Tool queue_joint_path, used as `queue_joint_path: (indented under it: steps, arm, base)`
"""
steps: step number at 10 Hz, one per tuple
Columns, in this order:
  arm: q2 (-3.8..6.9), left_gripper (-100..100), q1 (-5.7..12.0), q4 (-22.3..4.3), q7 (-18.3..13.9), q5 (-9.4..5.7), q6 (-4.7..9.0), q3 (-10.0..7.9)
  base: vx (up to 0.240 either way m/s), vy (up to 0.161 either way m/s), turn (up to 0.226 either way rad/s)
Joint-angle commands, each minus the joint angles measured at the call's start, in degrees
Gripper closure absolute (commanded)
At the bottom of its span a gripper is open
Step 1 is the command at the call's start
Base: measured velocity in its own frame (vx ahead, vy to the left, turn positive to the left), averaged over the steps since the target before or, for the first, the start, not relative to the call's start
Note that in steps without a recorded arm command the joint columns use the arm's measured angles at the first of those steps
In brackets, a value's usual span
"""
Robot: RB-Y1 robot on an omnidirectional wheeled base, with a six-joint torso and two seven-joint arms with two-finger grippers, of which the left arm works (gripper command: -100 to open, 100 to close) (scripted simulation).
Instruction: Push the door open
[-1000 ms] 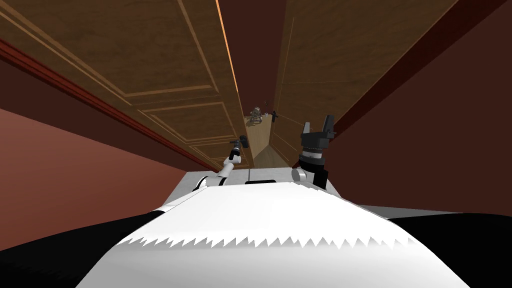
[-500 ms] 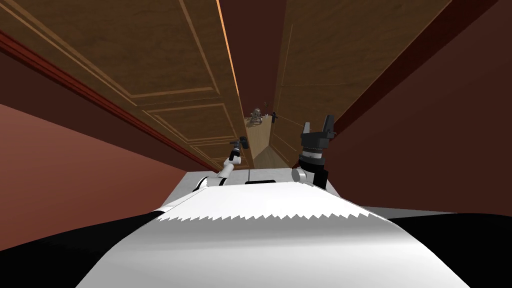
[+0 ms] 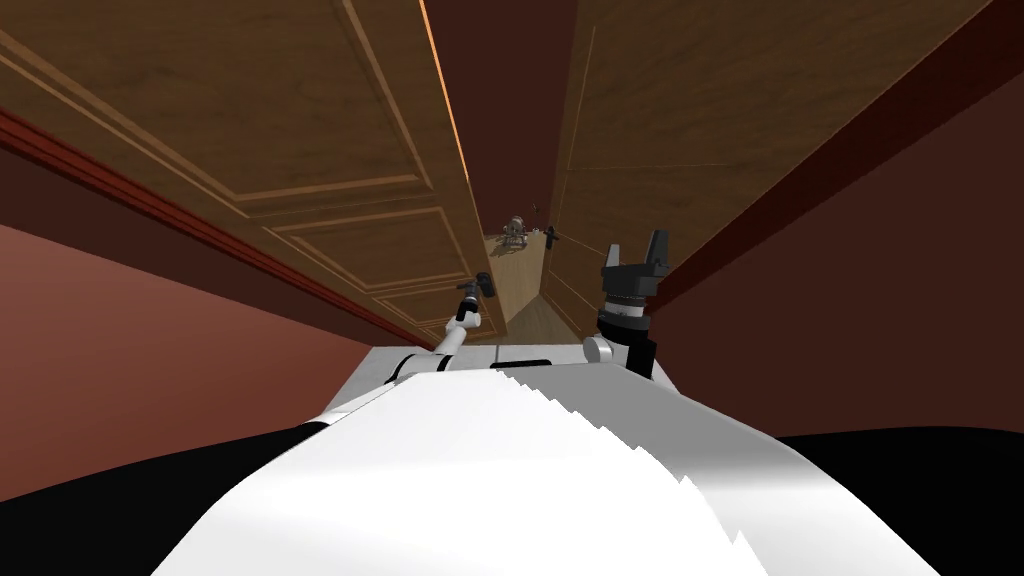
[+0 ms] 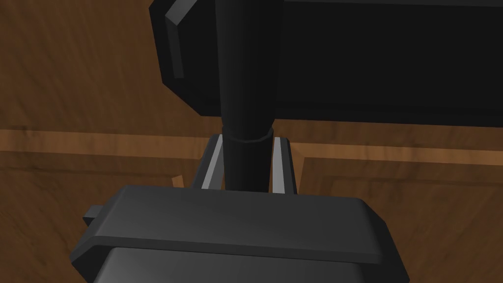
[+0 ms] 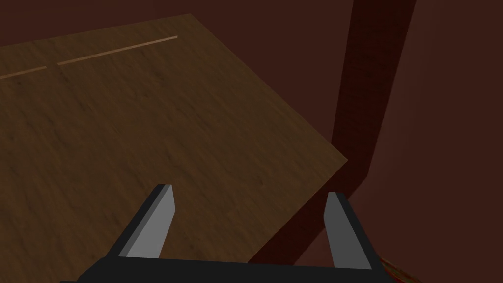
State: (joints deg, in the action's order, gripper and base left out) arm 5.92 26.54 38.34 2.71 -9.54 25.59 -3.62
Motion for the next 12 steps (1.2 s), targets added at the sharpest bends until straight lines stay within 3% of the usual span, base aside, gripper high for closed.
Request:
queue_joint_path:
  steps: [1,5,12]
  arm:
    - [0.34,100,0.49,-0.63,0.81,-0.31,0.67,-1.31]
    - [0.54,100,0.61,-0.96,1.98,-0.86,0.83,-3.27]
    - [1.06,100,0.93,-1.81,5.04,-2.27,1.24,-8.35]
  base:
    - [0.197,-0.094,0.095]
    - [0.173,-0.072,0.078]
    - [0.169,-0.093,0.094]
